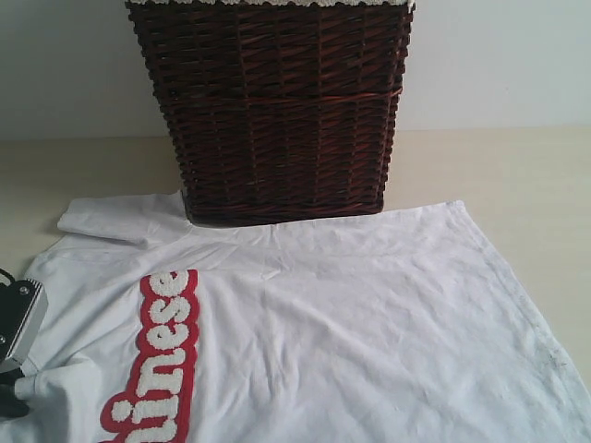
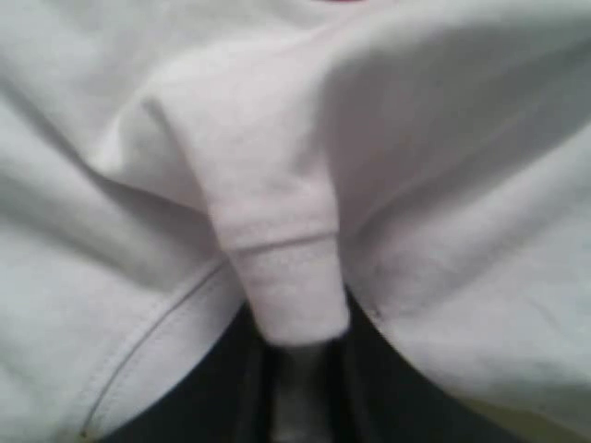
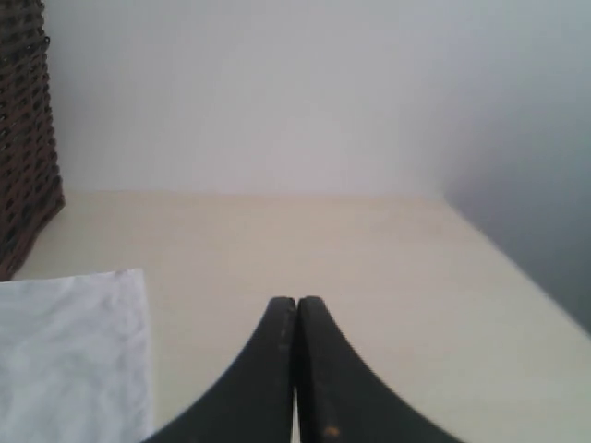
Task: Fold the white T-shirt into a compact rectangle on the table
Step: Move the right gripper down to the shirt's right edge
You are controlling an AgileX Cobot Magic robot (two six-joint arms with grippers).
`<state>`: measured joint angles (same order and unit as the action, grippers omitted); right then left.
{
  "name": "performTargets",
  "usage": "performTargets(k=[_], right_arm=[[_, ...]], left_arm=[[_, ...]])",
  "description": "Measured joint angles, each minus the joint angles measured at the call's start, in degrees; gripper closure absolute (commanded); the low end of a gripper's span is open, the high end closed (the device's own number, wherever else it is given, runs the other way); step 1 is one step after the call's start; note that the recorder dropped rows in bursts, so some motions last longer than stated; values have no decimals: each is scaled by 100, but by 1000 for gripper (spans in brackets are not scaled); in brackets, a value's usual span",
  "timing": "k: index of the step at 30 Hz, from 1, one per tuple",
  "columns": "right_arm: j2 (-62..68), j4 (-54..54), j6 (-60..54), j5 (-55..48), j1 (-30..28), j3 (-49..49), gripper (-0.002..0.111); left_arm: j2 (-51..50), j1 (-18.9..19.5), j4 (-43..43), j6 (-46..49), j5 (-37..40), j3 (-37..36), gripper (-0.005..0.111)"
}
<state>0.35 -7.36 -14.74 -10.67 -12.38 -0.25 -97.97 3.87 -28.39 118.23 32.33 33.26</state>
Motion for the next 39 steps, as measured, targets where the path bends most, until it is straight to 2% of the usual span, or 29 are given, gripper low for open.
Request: performTargets(k=[5,12,15,19,24,27,29,30,31,33,34,35,36,37,38,39], right_arm=[[966,889,-604,485,0,-129,108],[4074,1020,-585,456,0,-1263,108],[5381,487,-414,180,0,-1905,108],[6736,-732,-347,-317,0,-2702,108],[8029,-1840,-292,-697,0,-3580,108],[8485,-2434,-348,-746,0,-3747,108],[8588,-2549,-1126,-827,0,-3748,108],[8607,-2588,-2162,-940,21,-3759,108],[8617,-2598,-2699,-1046,35,-3767,108],[8551,-2596,-6021,-2392,55,-3781,108],[8530,-2571,-6960,-3044,55,-3805,108],[8515,-2561,-8525,-3817,55,-3835,108],[8509,-2573,-9361,-4205,59,-3835,106],[8502,-2659,-9992,-4384,68,-3844,102],[8537,-2685,-10238,-4371,68,-3875,88],[8649,-2626,-10436,-4264,68,-3977,80]], left_arm=[[0,0,0,0,0,0,107],[0,0,-12,0,0,-7,107],[0,0,-12,0,12,-7,107],[0,0,-12,0,12,-7,107],[0,0,-12,0,12,-7,107],[0,0,-12,0,12,-7,107],[0,0,-12,0,12,-7,107],[0,0,-12,0,12,-7,107],[0,0,-12,0,12,-7,107],[0,0,-12,0,12,-7,107],[0,0,-12,0,12,-7,107],[0,0,-12,0,12,-7,107],[0,0,-12,0,12,-7,107],[0,0,-12,0,12,-7,107],[0,0,-12,0,12,-7,107],[0,0,-12,0,12,-7,107]])
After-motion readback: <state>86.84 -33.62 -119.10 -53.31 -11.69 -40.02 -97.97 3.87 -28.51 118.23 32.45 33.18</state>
